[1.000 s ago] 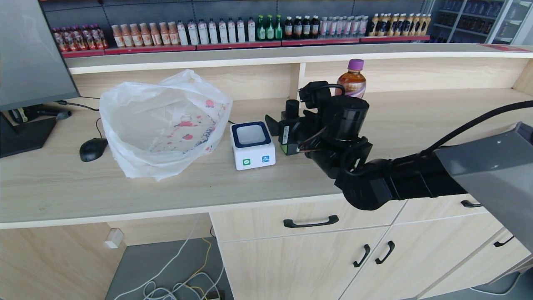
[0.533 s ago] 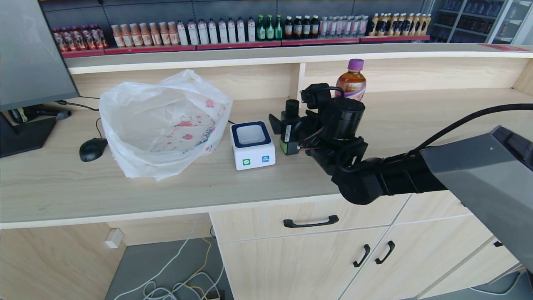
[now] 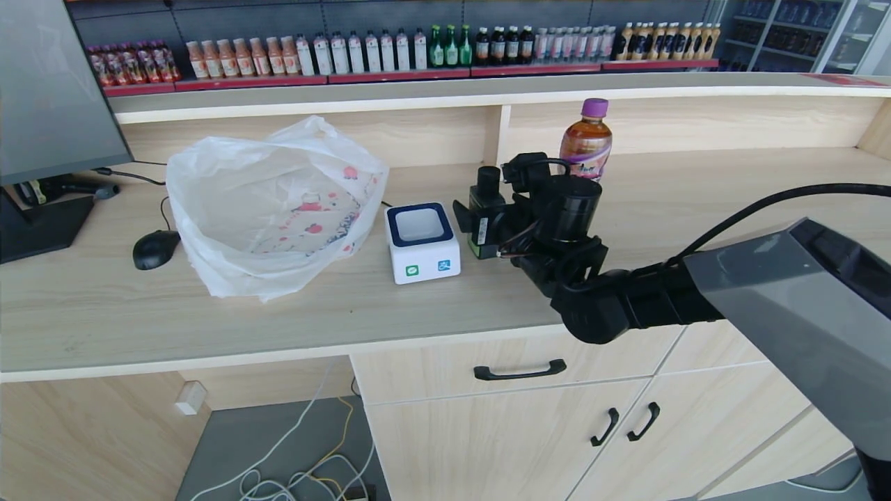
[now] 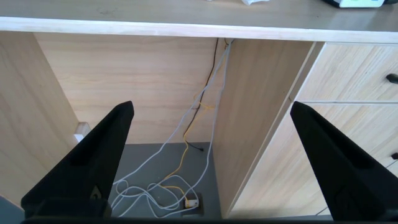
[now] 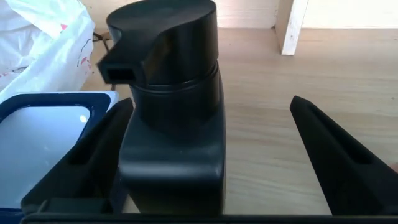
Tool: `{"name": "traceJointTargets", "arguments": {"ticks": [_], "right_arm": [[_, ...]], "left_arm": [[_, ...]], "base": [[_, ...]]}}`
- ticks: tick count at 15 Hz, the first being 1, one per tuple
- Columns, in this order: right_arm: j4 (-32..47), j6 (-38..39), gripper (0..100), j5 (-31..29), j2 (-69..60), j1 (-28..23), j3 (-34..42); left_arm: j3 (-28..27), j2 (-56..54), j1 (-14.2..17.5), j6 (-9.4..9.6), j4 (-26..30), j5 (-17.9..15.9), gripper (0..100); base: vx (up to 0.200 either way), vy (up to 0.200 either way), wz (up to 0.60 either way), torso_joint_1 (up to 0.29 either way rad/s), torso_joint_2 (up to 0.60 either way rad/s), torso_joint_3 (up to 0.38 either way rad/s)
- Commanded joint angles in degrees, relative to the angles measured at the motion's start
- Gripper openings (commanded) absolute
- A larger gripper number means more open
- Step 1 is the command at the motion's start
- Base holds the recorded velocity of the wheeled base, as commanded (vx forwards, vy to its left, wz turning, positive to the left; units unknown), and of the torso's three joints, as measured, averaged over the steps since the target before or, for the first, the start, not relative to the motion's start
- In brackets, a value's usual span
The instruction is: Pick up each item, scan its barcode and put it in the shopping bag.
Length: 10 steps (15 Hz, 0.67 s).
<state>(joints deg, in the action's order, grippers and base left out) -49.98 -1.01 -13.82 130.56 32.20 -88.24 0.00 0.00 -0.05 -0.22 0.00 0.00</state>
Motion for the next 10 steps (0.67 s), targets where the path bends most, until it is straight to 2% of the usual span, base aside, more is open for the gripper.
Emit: {"name": "traceJointTargets", "arguments": {"ticks": [1,10], "right_arm": [[0.0,0.1,100,0.0,0.7,-0.1,-0.2],[-0.1,1.7,100,-0.4,1.8,-0.6,-0.6]], "left_arm": [[0.0,0.0,0.0,-0.04,0.0,0.0,100],[0.0,0.0,0.0,-0.04,0.0,0.0,100]], "base": [[0.000,0.000,0.00,0.000,0.00,0.000],[0.000,0.000,0.00,0.000,0.00,0.000]]}}
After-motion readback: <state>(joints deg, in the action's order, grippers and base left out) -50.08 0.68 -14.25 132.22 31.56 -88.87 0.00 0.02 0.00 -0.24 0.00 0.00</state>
